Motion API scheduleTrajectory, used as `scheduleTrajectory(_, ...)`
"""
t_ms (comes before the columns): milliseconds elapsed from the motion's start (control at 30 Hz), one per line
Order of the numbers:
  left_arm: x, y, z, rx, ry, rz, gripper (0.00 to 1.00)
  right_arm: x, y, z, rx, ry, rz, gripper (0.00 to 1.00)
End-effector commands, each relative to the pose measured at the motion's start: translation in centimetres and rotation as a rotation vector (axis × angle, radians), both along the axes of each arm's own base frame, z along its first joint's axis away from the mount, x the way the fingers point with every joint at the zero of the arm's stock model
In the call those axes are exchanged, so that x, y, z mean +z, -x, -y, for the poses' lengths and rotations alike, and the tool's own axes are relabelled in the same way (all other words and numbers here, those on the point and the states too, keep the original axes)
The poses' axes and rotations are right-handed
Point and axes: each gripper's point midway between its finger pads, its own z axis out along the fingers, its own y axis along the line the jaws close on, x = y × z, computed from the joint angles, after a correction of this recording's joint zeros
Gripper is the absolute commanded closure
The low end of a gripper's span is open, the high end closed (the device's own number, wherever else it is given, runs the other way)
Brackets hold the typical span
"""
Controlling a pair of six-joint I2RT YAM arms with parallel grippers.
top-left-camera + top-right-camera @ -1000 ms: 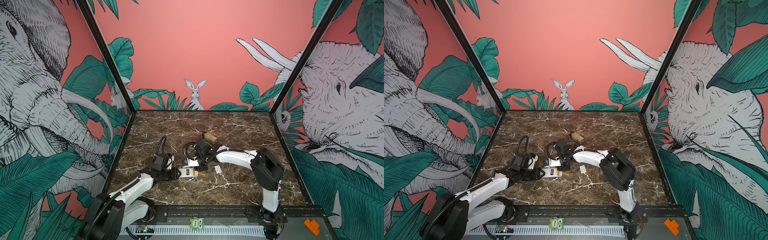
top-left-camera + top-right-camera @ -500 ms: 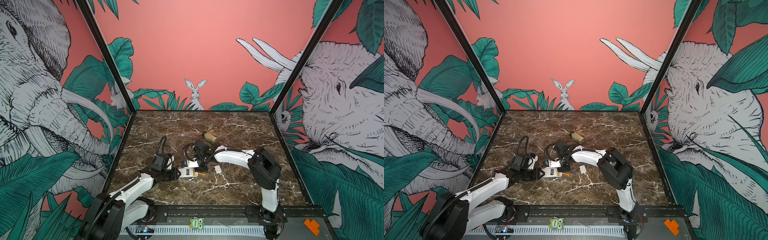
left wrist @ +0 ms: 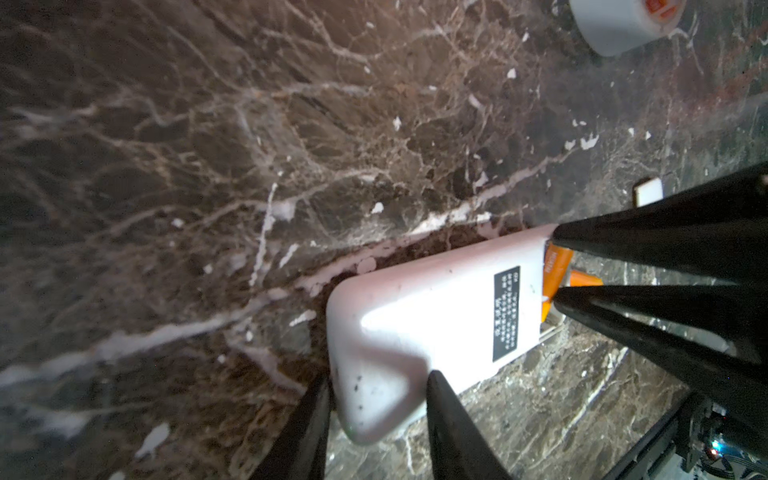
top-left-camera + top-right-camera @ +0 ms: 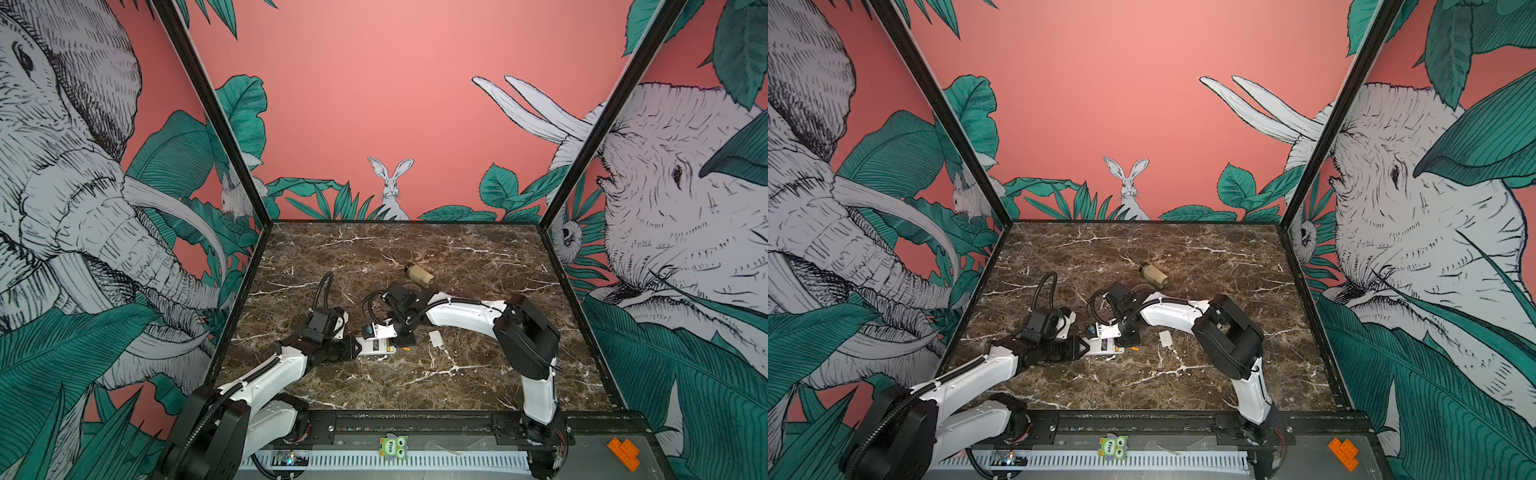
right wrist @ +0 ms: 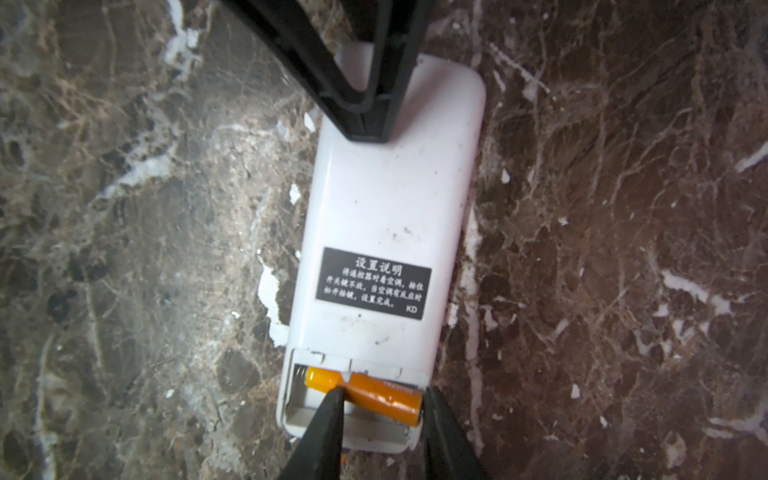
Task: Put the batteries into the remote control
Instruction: 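Lower the right gripper and push the seated battery flat into the compartment, then raise the right gripper and move it toward the second orange battery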
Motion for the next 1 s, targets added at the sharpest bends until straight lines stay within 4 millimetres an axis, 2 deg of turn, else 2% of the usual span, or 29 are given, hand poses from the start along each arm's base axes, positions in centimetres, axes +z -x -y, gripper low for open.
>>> scheduleTrajectory(0,-0.9,0.9,-0.5,0.003,-0.027,-0.042,0.61,-1.3,0.9,0.0,0.035,0.039,-0.016,0.72)
scheduleTrajectory(667,-0.9,1.0,-0.5,0.004,-0.028,-0.043,0.62,-1.9,1.4,0.3,0.045,0.068,0.008,0.85)
scheduleTrajectory(967,-0.9,1.0,-0.6,0.007,-0.028,-0.043,0.62,-2.4,2.3,0.3,0.067,0.089,-0.032,0.86)
